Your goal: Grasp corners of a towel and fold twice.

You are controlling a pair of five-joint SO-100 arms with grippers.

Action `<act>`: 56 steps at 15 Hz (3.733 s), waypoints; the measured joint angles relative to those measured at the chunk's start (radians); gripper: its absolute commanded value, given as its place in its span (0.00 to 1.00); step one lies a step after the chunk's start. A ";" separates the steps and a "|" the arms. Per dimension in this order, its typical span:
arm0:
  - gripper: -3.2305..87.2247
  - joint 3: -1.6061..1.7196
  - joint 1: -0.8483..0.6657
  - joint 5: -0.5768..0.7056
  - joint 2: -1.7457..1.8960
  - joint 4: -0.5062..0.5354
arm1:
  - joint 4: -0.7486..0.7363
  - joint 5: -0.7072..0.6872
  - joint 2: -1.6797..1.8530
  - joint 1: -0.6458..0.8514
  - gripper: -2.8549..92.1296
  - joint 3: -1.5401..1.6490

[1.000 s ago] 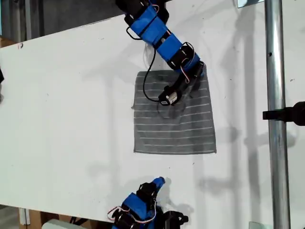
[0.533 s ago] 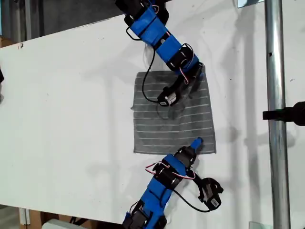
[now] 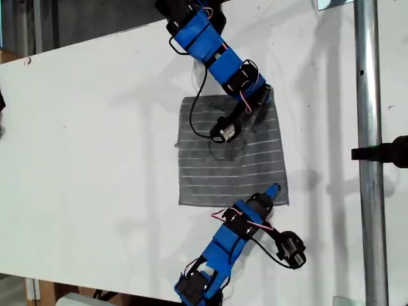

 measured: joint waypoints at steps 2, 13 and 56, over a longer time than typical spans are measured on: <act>0.36 -0.003 0.012 -0.037 -0.072 -0.054 | 0.012 0.000 -0.002 0.000 0.03 -0.009; 0.02 -0.044 0.018 -0.189 -0.077 -0.005 | 0.192 -0.023 -0.011 0.020 0.03 -0.164; 0.21 1.730 -0.046 -0.118 1.898 -0.313 | 0.765 0.819 0.830 -0.061 0.35 0.331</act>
